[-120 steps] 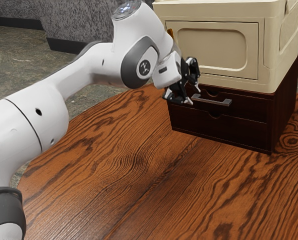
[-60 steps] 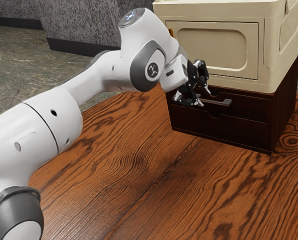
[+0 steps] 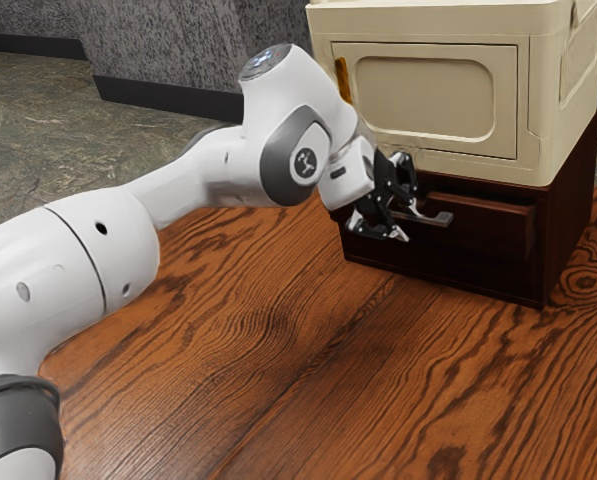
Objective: Pull the drawer handle with one arm to open the drawer
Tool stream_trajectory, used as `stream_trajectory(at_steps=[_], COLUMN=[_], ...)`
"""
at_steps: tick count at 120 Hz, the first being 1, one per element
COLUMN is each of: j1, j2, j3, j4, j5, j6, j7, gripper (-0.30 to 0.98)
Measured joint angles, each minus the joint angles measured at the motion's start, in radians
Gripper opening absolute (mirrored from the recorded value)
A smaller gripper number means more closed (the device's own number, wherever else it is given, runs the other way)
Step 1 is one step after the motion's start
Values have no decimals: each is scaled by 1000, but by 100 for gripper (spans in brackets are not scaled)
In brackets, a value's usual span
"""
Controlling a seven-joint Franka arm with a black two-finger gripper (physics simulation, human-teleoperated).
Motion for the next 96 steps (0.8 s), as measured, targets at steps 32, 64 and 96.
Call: stream_trajectory(at_steps=[32,64,96], j1=[-31,-105,-204], j2=[-161,-300,-405], j3=[13,48,111], j4=[-233,-430,-583], j5=[6,3,4], j6=[98,186,235], j7=[12,12,6], gripper=[9,9,10])
